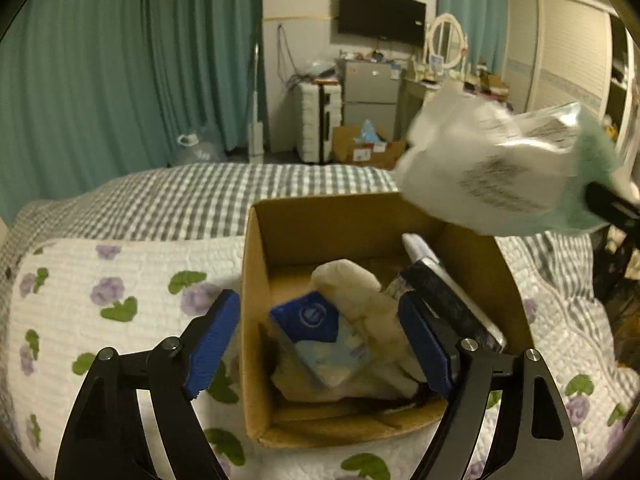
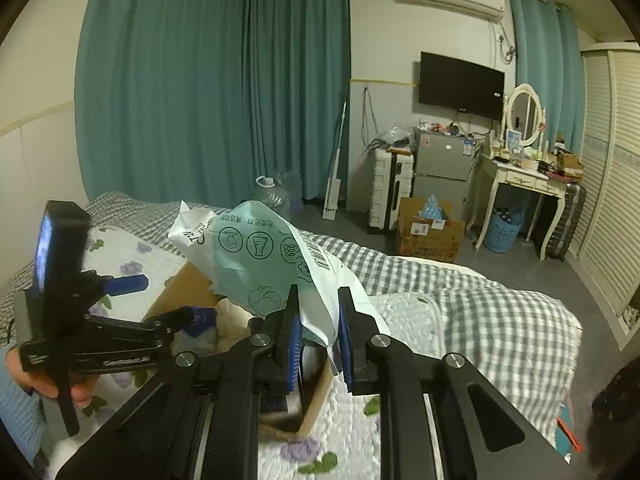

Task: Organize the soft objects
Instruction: 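Place the tissue pack and towel pack into the cardboard box, opening both tools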

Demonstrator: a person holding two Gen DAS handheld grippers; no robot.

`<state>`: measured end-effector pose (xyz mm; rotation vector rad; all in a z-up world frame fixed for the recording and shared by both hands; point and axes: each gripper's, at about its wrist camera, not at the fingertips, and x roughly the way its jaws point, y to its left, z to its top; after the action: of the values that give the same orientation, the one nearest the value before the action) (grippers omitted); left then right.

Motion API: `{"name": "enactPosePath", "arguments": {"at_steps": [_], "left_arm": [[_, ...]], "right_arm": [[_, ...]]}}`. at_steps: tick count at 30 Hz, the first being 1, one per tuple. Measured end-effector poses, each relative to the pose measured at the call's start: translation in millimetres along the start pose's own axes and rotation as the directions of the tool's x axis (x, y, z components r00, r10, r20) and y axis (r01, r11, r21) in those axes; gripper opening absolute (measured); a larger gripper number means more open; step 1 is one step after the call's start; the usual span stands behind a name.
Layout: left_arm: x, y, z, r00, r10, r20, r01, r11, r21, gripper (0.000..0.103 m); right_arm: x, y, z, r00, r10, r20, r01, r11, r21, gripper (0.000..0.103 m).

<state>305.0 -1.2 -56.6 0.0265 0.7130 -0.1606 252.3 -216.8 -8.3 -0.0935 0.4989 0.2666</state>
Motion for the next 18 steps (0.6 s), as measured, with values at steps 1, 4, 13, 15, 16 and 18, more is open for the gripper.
{"name": "enactPosePath", "arguments": {"at_steps": [1,4,13,15,16,18], "left_arm": [[-2,2,0,1.0,0.001,0.009,-0.001,1.0,0.0,0.082],[-10,8,0,0.999,0.022,0.03,-0.022,1.0,0.01,0.082],[-26,10,-5,0.999,0.024,0.021,-0.025,0.999,0.037,0.082],[-33,9,-6,0.999,0.038,0.029,-0.04,0.998,0.041,0.082],[-38,9,-7,0.999,0.042,0.032,-0.043,0.998,0.04,0.082],[-48,11,-9,0.998,0.045,0.037,-0.046,0.998,0.036,0.082]], "right_arm": [[8,1,2,1.0,0.013,0.0,-0.013,1.0,-0.005,0.015],[32,10,6,0.999,0.053,-0.004,-0.053,0.998,-0.037,0.015],[87,40,-4,0.993,0.11,-0.048,-0.114,0.99,-0.079,0.039],[80,39,-13,0.993,0.105,-0.052,-0.109,0.991,-0.072,0.071],[74,37,-17,0.994,0.101,-0.052,-0.105,0.992,-0.065,0.073],[58,30,-21,0.994,0.094,-0.048,-0.097,0.994,-0.05,0.073]]}}
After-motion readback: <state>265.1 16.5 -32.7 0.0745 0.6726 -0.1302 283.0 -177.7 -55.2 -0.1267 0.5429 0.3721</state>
